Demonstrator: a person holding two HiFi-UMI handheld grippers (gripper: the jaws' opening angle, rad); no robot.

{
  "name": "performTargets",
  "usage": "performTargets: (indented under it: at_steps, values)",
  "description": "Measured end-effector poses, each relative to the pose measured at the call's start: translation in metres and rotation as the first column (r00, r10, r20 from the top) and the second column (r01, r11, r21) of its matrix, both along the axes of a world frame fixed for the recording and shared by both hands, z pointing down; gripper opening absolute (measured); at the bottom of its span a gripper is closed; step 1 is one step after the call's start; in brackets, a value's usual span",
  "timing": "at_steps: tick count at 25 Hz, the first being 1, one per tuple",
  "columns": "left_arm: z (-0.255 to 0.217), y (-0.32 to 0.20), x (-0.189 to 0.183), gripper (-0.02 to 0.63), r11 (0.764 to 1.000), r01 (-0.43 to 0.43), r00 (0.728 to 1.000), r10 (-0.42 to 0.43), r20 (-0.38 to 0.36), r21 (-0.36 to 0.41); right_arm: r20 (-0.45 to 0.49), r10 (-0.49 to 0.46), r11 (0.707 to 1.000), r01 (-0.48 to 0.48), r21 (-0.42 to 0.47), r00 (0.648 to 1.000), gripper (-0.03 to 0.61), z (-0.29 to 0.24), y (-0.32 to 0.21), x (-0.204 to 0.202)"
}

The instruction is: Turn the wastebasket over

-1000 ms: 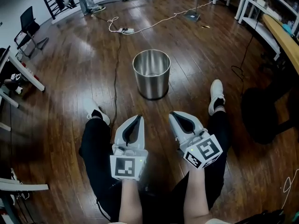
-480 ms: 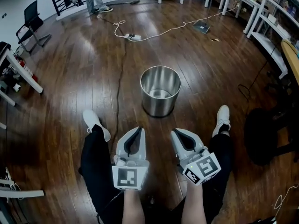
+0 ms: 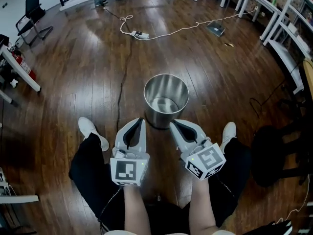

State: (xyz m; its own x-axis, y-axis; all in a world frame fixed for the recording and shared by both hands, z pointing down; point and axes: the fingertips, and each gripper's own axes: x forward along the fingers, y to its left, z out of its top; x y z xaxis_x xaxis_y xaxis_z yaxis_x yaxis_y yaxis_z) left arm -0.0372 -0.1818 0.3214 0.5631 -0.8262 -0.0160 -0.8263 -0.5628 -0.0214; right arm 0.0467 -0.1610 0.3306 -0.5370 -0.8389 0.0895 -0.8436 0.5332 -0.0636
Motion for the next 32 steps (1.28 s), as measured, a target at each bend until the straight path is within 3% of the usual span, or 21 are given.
performTargets:
  at_steps: [6,12,15,17,19,23,25,28,32]
  values:
    - [-0.011,-0.049,0.003,0.015,0.995,0.092,0.996,-0.093,0.016,0.033,-0.043,-0.110,0.993,0.107,-0.056,0.993,-0.008,-0.006,-0.066,0.005]
    - [-0.010,-0.093,-0.010,0.015,0.984,0.173,0.984,-0.174,0.030,0.038,-0.124,-0.205,0.967,0.181,-0.176,0.971,0.082,0.027,-0.125,-0.005]
    - [0.006,-0.112,-0.019,0.017,0.974,0.227,0.973,-0.227,0.032,0.003,-0.175,-0.285,0.937,0.235,-0.258,0.943,0.147,0.056,-0.142,-0.020]
    - [0.019,-0.122,-0.024,0.017,0.966,0.257,0.966,-0.256,0.036,-0.023,-0.202,-0.328,0.919,0.262,-0.293,0.923,0.153,0.076,-0.152,-0.033]
    - [0.029,-0.131,-0.032,0.069,0.957,0.288,0.957,-0.287,0.047,-0.034,-0.230,-0.367,0.901,0.283,-0.329,0.902,0.153,0.096,-0.160,-0.045]
    - [0.049,-0.146,-0.054,0.071,0.934,0.353,0.934,-0.350,0.069,-0.052,-0.296,-0.457,0.846,0.308,-0.434,0.839,0.153,0.141,-0.170,-0.069]
    - [0.060,-0.151,-0.064,0.092,0.922,0.381,0.922,-0.375,0.092,-0.064,-0.330,-0.493,0.813,0.291,-0.504,0.805,0.153,0.165,-0.171,-0.075]
    - [0.075,-0.156,-0.069,0.166,0.909,0.407,0.912,-0.397,0.103,-0.090,-0.367,-0.502,0.786,0.236,-0.571,0.783,0.235,0.194,-0.171,-0.075]
    - [0.097,-0.163,-0.076,0.199,0.890,0.437,0.898,-0.424,0.117,-0.131,-0.395,-0.522,0.760,0.203,-0.617,0.756,0.235,0.220,-0.173,-0.078]
